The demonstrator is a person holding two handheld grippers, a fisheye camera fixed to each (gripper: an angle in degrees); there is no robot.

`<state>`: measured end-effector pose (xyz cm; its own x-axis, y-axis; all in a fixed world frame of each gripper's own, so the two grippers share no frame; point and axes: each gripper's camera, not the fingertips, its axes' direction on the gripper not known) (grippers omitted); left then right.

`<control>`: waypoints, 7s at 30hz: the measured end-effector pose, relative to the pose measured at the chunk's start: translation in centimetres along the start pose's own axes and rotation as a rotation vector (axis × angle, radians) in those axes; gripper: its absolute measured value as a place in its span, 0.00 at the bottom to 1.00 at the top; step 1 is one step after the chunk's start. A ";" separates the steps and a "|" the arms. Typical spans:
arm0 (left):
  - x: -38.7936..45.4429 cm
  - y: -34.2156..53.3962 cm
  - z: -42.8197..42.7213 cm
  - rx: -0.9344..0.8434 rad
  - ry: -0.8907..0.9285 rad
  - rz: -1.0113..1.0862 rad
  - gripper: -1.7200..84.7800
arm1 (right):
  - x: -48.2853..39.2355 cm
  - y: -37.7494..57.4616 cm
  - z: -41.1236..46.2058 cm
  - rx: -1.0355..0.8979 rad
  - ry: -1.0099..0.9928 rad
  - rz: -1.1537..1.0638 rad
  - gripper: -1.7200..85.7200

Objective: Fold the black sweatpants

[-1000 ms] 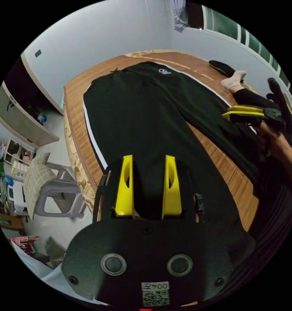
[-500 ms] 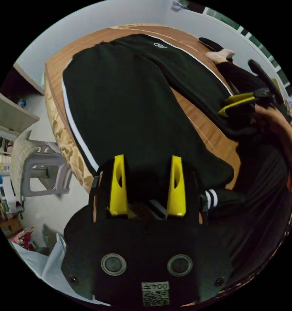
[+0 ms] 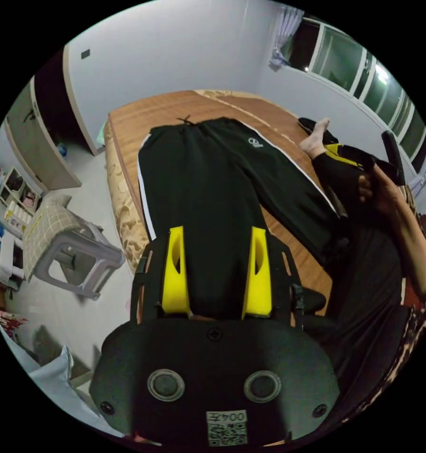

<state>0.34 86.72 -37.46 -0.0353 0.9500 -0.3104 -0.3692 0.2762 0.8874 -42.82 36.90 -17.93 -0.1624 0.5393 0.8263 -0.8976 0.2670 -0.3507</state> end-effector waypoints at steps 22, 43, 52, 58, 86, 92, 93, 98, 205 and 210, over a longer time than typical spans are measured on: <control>-10.6 -27.1 20.4 0.015 -0.154 -0.109 0.24 | 7.3 -14.6 21.0 -0.106 0.127 -0.220 0.21; -14.3 -51.5 28.2 0.127 -0.005 -0.105 0.20 | 11.1 -18.8 30.2 -0.170 0.260 -0.203 0.23; -11.0 -63.5 38.7 -0.081 -0.150 -0.040 0.18 | 12.1 -20.4 32.1 -0.171 0.263 -0.189 0.23; -10.4 -65.0 42.7 -0.161 -0.213 -0.066 0.10 | 12.7 -21.3 33.2 -0.170 0.268 -0.173 0.23; -9.0 -33.6 27.5 0.153 -0.211 0.046 0.16 | 13.9 -23.9 36.3 -0.165 0.265 -0.165 0.23; -11.6 -32.7 30.3 0.000 -0.257 -0.029 0.17 | 13.6 -24.2 36.8 -0.164 0.272 -0.167 0.23; -11.6 -32.3 30.4 0.006 -0.257 -0.030 0.17 | 13.6 -24.3 36.8 -0.164 0.274 -0.166 0.23; -12.9 -30.9 30.2 0.015 -0.183 -0.066 0.17 | 13.0 -24.3 36.9 -0.156 0.290 -0.172 0.22; -17.0 -23.5 30.2 0.029 -0.170 -0.080 0.16 | -0.9 -29.1 46.4 -0.186 0.058 -0.406 0.09; -17.3 -24.1 30.5 0.030 -0.170 -0.081 0.16 | -0.3 -29.2 46.9 -0.236 0.017 -0.411 0.04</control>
<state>38.17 68.10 -43.14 0.1512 0.9348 -0.3212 -0.3367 0.3543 0.8724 -35.75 -8.49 12.74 0.1953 0.3638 0.9108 -0.7682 0.6340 -0.0885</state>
